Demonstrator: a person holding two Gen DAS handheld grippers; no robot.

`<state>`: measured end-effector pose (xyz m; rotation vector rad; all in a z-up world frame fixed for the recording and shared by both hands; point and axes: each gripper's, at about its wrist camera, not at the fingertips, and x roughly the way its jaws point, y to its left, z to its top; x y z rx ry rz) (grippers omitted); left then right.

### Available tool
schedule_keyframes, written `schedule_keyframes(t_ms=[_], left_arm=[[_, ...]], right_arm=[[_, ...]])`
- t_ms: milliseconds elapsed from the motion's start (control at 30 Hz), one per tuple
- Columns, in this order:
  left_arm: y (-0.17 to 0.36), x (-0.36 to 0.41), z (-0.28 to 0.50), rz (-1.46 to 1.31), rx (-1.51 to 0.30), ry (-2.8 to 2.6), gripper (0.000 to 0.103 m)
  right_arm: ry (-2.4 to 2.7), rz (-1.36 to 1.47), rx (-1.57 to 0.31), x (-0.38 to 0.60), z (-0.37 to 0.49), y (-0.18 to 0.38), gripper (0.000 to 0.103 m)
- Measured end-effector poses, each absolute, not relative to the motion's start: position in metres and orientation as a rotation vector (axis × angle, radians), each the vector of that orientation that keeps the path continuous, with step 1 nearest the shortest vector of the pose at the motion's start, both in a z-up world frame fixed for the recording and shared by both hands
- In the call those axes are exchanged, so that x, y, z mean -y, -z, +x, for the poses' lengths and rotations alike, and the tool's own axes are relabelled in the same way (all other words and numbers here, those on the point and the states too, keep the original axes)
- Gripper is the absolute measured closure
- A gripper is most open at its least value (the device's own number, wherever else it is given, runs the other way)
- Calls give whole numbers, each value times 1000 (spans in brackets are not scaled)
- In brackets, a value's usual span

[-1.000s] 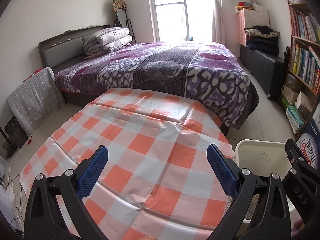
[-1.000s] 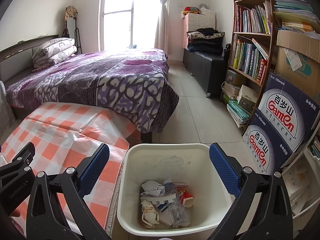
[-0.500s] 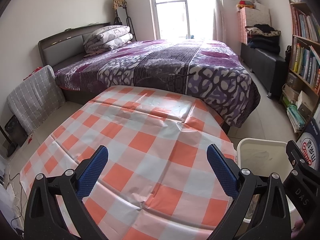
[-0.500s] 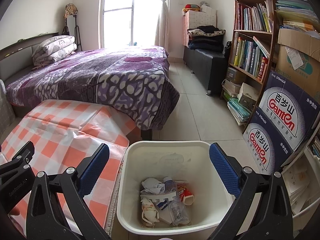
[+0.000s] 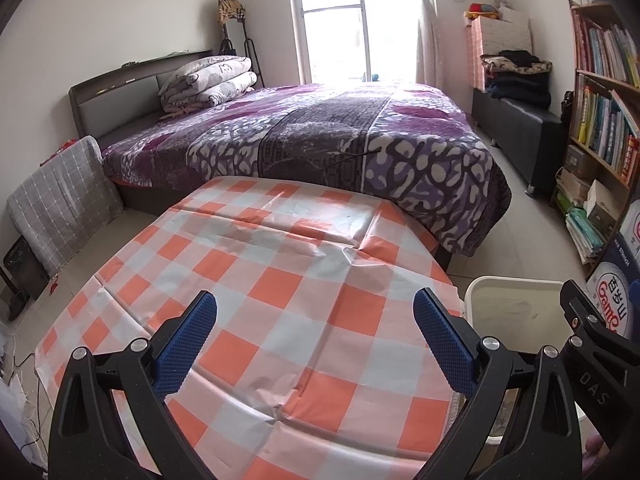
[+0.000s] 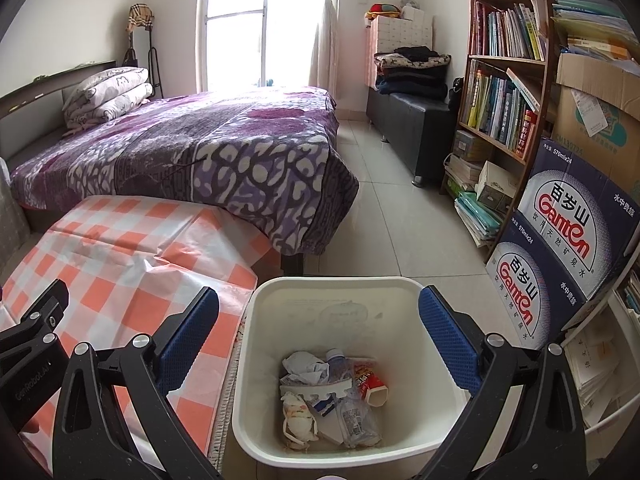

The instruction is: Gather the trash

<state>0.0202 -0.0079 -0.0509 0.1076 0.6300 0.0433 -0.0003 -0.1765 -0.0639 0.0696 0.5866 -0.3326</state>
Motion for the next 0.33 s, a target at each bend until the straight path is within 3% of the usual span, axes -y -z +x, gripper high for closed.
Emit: schedule_keyframes(t_ms=[333], left_arm=[[52, 7, 24, 92, -658, -47, 7]], right_arm=[[332, 69, -586, 177, 0, 63, 7]])
